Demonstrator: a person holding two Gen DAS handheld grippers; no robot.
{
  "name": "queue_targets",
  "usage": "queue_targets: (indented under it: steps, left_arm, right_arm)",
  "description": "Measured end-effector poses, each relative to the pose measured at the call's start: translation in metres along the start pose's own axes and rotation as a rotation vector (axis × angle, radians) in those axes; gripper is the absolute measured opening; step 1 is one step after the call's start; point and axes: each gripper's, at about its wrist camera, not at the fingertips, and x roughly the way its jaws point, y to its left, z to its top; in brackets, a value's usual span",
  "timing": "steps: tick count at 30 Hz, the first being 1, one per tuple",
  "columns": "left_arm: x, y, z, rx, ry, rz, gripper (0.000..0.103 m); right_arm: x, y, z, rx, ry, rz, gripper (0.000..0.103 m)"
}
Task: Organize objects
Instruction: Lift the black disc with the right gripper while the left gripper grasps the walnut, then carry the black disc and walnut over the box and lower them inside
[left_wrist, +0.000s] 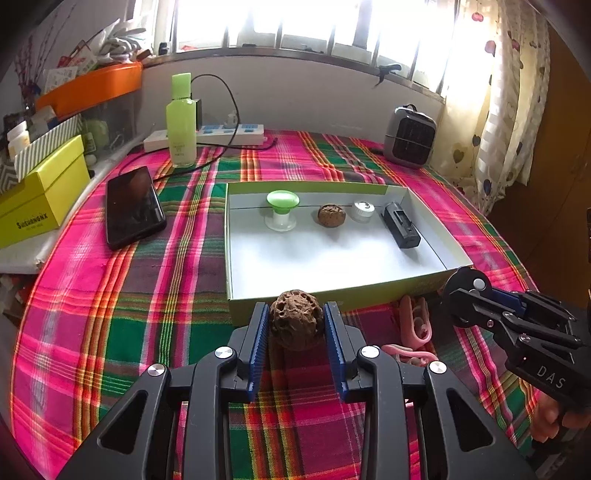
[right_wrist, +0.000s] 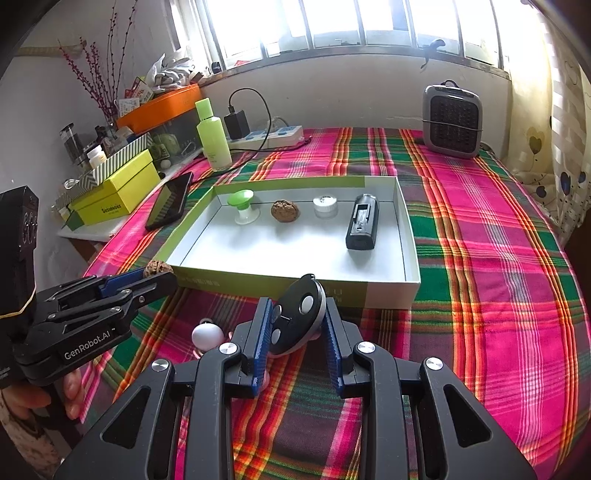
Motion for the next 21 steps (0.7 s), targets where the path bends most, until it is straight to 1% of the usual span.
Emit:
queue_targets:
  steps: [11, 21]
  left_arm:
    - [0.002, -0.005, 0.011, 0.013, -0.010, 0.001, 0.028]
    - [0.013, -0.002, 0.028, -0.003, -0.005, -0.003, 0.028]
  right_arm:
    - [-0.001, 0.002, 0.012, -0.003, -0.020, 0.016, 0.028]
    - [0.006, -0.001, 0.029, -0.010, -0.031, 0.015, 0.028]
